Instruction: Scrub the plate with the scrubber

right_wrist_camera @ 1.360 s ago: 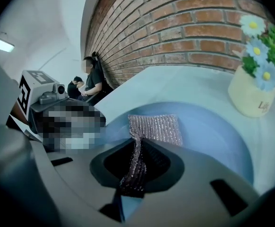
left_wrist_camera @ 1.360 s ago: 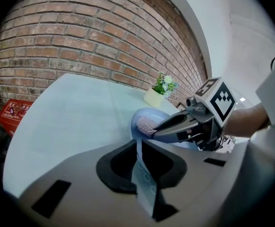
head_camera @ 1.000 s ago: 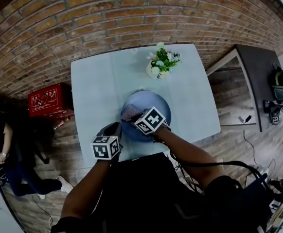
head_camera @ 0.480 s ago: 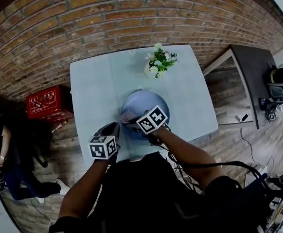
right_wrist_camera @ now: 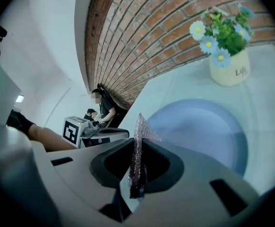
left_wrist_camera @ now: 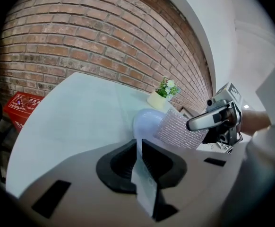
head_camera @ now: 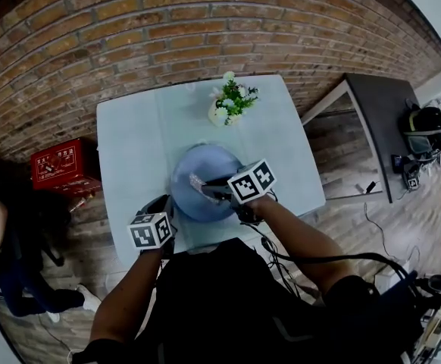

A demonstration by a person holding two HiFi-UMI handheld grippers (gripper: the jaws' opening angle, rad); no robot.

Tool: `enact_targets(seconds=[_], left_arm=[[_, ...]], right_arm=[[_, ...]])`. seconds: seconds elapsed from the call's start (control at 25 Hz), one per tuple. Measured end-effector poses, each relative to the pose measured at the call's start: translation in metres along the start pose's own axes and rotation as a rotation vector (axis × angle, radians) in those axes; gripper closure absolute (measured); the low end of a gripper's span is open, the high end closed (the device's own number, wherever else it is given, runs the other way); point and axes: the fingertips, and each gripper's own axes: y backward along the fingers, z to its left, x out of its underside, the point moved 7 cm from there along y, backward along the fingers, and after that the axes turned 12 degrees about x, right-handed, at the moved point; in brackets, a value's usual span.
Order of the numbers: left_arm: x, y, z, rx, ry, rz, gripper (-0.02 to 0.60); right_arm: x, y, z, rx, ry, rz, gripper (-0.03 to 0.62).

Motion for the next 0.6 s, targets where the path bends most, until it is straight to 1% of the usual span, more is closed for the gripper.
enact_targets(seconds=[0.24, 0.32, 0.48, 0.6], left_arm=[[0.003, -0.009, -0.011, -0.045, 0.009, -0.023, 0.537], [0.006, -0.011, -0.015, -0.059, 0.010, -0.030, 0.537], [0.012, -0.011, -0.020, -0.102, 0.041, -0.051, 0.537], [0.015, -0.010, -0.023, -0.133, 0.062, -0.057, 0.537]], right_arm=[[-0.016, 0.033, -0.037, 0.079, 0.168, -0.033, 0.531], [-0.022, 0.036, -0.043, 0.080, 0.233, -0.038, 0.530], [-0.033, 0.033, -0.044, 0.078, 0.438, -0.081, 0.530], [-0.040, 0.021, -0.049, 0.076, 0.577, -0.076, 0.531]])
